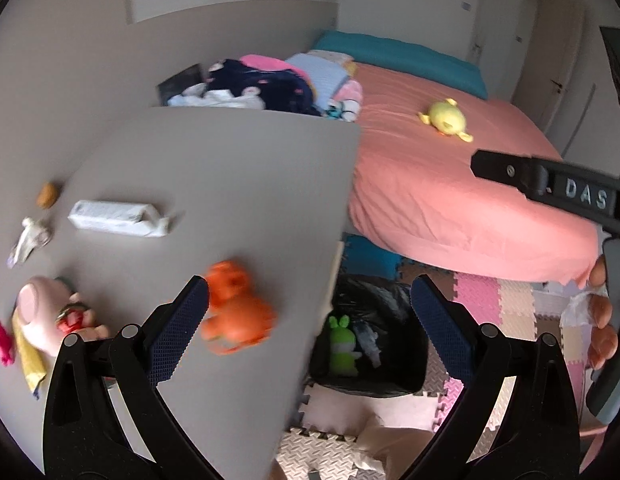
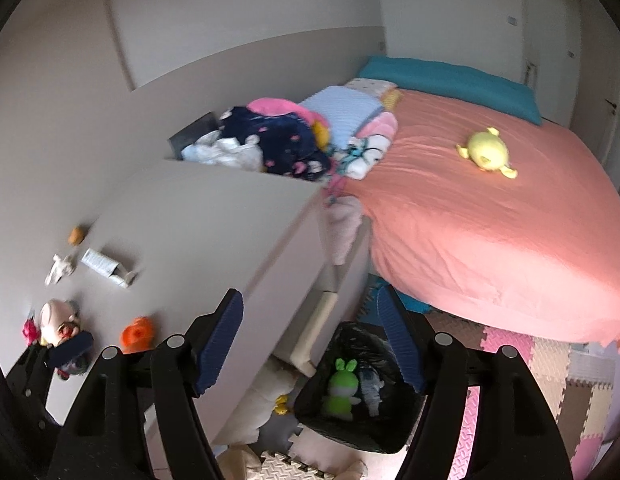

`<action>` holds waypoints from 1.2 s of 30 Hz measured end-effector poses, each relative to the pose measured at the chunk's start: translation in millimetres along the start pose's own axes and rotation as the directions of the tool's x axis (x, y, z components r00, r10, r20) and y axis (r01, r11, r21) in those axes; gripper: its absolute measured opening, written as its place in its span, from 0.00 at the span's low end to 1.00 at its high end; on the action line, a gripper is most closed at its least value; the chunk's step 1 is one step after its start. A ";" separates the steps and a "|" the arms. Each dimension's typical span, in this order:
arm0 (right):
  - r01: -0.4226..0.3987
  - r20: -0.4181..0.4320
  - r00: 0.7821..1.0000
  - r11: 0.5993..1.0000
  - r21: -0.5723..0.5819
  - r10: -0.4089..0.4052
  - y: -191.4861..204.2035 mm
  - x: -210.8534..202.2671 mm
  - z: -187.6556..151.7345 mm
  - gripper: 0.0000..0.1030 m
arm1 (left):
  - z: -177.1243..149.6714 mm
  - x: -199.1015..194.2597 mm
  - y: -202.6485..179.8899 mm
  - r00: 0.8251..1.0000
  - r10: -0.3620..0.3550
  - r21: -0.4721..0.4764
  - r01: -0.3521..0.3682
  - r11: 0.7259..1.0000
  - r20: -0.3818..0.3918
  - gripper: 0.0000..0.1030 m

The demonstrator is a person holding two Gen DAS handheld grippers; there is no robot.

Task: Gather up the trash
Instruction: 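Return to the table and grasp the orange toy with the right gripper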

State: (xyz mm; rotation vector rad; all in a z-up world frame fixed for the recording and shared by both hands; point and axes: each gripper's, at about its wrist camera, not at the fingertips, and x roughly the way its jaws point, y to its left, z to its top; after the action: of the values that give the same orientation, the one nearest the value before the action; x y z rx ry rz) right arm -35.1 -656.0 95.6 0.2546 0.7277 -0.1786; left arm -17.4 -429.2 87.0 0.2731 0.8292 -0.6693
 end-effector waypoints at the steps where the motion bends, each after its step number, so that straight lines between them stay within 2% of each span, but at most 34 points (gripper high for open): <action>1: -0.008 -0.006 1.000 1.000 -0.021 0.008 13.8 2.2 -1.8 0.69 | -2.0 -2.6 7.9 1.000 0.009 -0.011 -0.009 1.000 0.001 0.94; 9: -0.073 -0.044 0.997 0.990 -0.119 0.068 83.2 14.5 -17.8 0.69 | -28.1 -21.2 83.7 0.997 0.074 -0.142 -0.075 0.987 -0.008 0.94; 18: -0.135 -0.114 0.987 0.977 -0.165 0.117 135.3 37.6 -40.0 0.69 | -56.8 -27.4 150.6 0.994 0.100 -0.299 -0.110 0.948 -0.049 0.94; 22: -0.146 -0.154 0.981 0.974 -0.171 0.120 149.7 53.1 -49.2 0.69 | -61.0 -21.6 162.0 0.994 0.083 -0.352 -0.103 0.930 -0.073 0.94; 28: -0.148 -0.206 0.972 0.974 -0.170 0.112 161.2 75.6 -58.4 0.69 | -61.5 -7.5 165.2 0.992 0.082 -0.368 -0.113 0.923 -0.098 0.94; 32: -0.139 -0.236 0.967 0.972 -0.190 0.092 168.3 90.2 -65.2 0.69 | -63.7 2.7 174.1 0.992 0.061 -0.412 -0.100 0.906 -0.107 0.94; 35: -0.137 -0.261 0.962 0.969 -0.204 0.081 173.0 99.3 -70.0 0.64 | -64.9 8.2 177.5 0.992 0.058 -0.422 -0.099 0.901 -0.110 0.94; 36: -0.127 -0.248 0.966 0.968 -0.219 0.070 175.0 99.7 -70.8 0.63 | -64.0 11.0 178.2 0.991 0.057 -0.421 -0.103 0.901 -0.122 0.94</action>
State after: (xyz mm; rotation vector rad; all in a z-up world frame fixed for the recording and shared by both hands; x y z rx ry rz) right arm 36.8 -475.7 6.7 0.0877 0.9651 0.0353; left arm 65.1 -267.7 31.5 -0.0563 1.0389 -0.3824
